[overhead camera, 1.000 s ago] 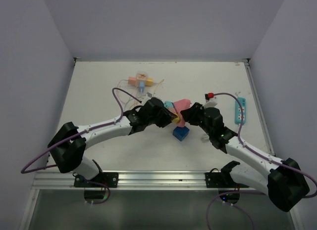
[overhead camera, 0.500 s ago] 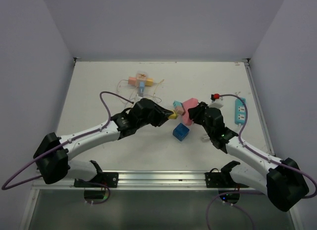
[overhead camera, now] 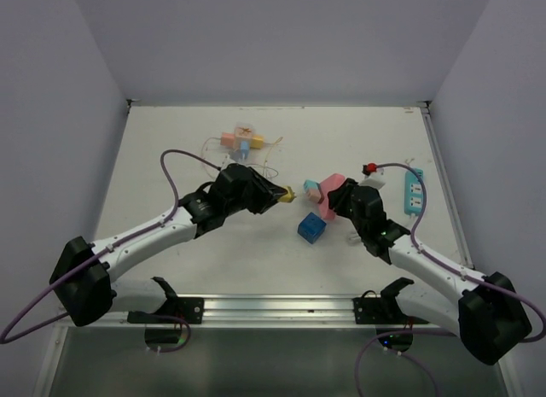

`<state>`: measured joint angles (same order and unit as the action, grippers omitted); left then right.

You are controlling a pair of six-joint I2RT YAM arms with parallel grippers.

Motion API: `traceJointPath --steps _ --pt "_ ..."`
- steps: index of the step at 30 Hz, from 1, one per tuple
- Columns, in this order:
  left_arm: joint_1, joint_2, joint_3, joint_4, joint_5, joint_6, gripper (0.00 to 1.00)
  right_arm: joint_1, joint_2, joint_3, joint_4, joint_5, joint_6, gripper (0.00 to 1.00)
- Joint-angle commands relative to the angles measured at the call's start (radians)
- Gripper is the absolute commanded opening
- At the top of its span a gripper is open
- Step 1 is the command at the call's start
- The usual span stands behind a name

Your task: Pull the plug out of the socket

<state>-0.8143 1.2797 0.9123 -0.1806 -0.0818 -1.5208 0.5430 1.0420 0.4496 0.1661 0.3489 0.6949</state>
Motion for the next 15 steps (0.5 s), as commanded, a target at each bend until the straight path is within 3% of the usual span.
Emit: traceJointPath --steps 1,8,15 --pt "0.067 -0.008 -0.052 0.015 0.074 0.197 0.00 0.002 -0.056 0.077 0.030 0.002 -0.009 0.00" --pt "0.089 0.015 -0.180 0.163 0.077 0.462 0.02 -0.003 -0.125 0.115 -0.005 -0.051 -0.020 0.00" --pt "0.090 0.154 -0.262 0.449 0.178 0.498 0.11 -0.003 -0.146 0.135 -0.008 -0.165 -0.031 0.00"
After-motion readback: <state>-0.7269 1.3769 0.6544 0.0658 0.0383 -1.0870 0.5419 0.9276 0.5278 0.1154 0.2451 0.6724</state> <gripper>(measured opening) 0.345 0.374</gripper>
